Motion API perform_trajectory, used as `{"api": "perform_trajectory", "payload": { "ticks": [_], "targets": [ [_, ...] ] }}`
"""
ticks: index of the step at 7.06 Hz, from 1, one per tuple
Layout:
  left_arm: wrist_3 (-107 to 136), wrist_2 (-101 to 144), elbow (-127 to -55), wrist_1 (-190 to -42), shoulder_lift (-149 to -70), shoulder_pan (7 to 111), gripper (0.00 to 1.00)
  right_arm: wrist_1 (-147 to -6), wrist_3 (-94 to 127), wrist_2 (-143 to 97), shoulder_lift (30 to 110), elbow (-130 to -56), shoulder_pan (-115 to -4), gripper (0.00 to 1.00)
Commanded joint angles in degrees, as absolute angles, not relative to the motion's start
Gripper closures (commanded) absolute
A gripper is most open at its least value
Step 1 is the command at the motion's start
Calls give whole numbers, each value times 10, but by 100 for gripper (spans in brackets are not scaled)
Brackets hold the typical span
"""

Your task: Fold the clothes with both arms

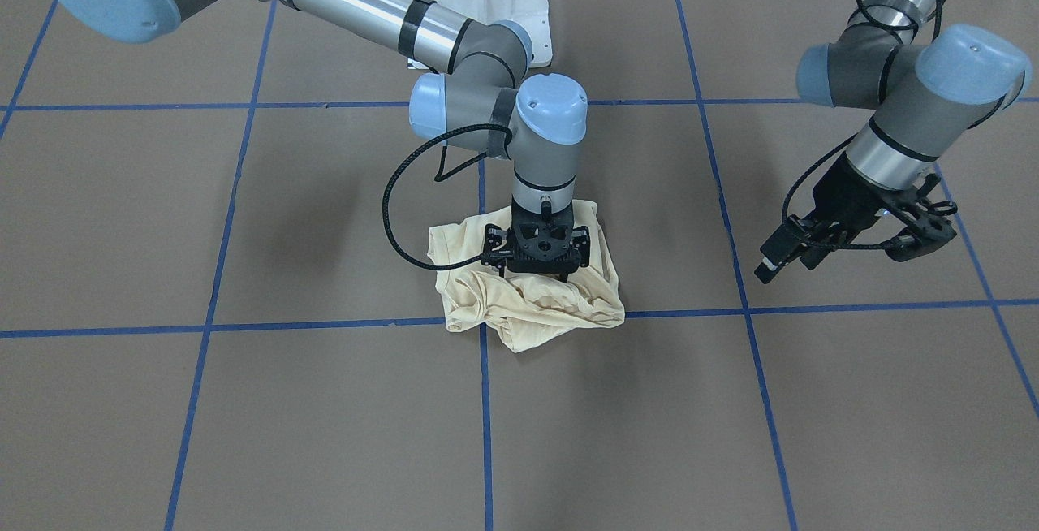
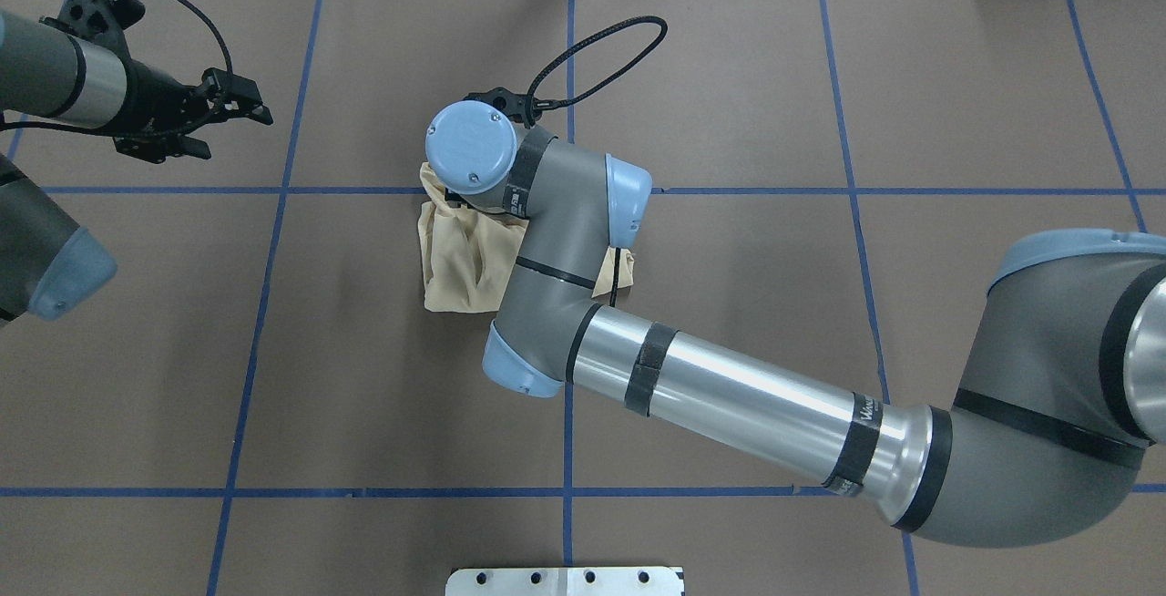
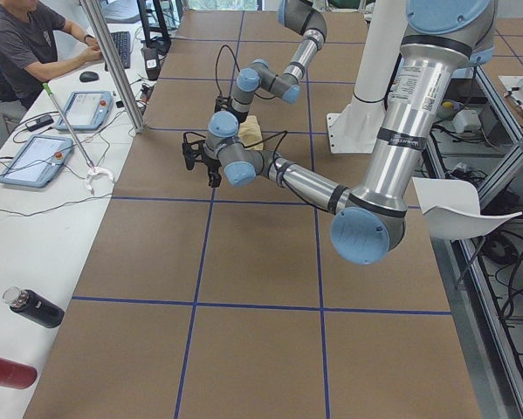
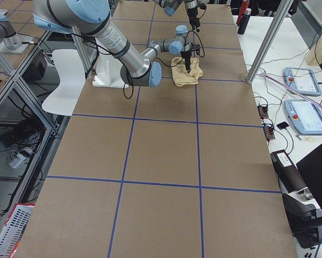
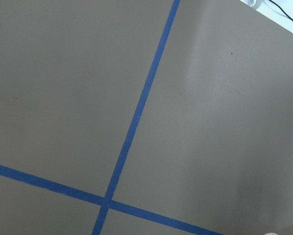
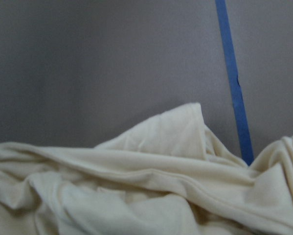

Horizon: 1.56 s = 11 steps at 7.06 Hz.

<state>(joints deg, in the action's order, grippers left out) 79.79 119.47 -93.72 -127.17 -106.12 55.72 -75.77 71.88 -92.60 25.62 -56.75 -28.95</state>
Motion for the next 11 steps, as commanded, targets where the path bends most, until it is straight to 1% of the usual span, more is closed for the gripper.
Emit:
{"api": "perform_trajectory", "payload": {
  "ticks": [1,2,6,7,10,11],
  "targets": [
    [799,1194,-937,-1272,-1061,557,0,-698,696,-909,243,-522,-305,2],
    [798,1194,-937,-1272,-1060,557,0,-684,681,-898,239,-500,-310,2],
    [796,1194,-937,-1272,-1059,557,0,-683,650,-899,236,-485,-340,2],
    [795,1194,-936,-1272,-1059,558,0,-683,645,-908,223,-486,-344,2],
    [782,1195,-930,-1272,-1059,568,0,-693,657,-942,213,-510,-321,1],
    [782,1194,-928,-1272,-1059,568,0,-722,661,-944,218,-538,-309,1]
  ]
}}
